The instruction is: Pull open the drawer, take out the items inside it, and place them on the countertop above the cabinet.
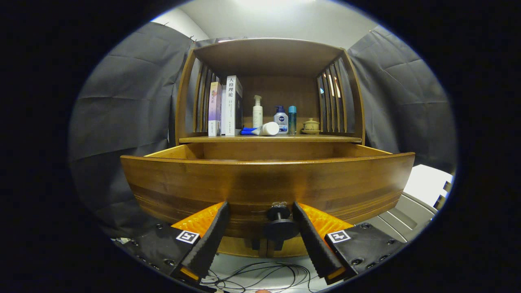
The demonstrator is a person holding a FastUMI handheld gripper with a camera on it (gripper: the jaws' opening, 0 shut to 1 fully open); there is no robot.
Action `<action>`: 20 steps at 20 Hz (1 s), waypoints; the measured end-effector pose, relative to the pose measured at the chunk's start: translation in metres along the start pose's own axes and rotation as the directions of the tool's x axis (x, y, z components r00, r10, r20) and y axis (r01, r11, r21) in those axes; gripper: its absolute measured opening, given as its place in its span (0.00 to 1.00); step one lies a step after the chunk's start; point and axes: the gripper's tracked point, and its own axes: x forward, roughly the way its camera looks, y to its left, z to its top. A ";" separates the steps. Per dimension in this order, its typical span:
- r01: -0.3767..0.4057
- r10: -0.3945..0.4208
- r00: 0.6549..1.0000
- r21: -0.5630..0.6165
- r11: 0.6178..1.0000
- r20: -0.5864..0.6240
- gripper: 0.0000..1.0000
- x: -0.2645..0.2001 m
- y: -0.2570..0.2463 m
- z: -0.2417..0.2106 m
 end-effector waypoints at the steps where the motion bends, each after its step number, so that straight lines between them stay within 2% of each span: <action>1: 0.002 -0.002 1.000 0.000 1.000 0.002 0.98 0.003 0.000 0.000; 14: 0.011 -0.011 0.999 -0.005 1.000 0.043 0.98 0.064 0.011 0.020; 20: 0.039 -0.036 0.998 -0.052 0.998 0.051 0.98 0.090 0.008 0.022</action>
